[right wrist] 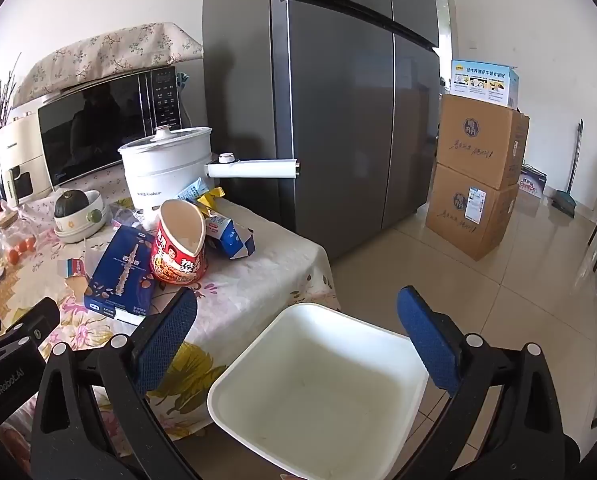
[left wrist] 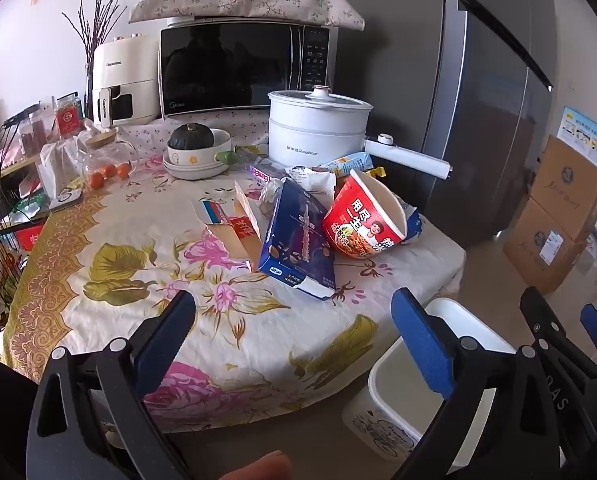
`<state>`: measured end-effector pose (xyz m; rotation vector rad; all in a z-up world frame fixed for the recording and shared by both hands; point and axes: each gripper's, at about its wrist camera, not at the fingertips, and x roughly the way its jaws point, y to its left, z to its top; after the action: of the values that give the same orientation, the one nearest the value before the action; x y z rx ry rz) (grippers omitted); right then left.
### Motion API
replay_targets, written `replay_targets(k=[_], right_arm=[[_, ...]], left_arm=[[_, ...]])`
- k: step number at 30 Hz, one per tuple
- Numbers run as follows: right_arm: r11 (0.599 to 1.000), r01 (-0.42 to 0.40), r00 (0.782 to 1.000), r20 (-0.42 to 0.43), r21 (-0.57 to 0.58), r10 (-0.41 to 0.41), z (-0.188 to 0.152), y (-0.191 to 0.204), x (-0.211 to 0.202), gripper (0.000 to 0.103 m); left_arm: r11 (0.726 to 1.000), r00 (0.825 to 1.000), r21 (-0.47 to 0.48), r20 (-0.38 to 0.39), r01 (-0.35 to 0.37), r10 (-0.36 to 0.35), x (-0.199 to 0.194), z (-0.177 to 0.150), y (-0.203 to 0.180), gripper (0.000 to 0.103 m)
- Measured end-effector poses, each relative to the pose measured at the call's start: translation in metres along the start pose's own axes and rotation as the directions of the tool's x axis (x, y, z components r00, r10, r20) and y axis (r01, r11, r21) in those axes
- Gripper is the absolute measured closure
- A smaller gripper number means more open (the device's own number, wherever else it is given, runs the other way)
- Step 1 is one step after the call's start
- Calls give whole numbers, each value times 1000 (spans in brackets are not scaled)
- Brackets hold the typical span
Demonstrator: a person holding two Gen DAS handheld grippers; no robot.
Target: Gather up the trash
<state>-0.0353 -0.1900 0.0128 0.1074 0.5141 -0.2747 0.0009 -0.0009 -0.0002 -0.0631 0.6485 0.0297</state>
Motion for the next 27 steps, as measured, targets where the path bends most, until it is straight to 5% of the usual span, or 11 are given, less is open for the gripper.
replay_targets(k=[27], right_arm=[[1000,0,1000,-4,-10,0,-4,4,4,7]], left_arm=[[1000,1000,-22,-5,5,-5,3,-4,5,7]])
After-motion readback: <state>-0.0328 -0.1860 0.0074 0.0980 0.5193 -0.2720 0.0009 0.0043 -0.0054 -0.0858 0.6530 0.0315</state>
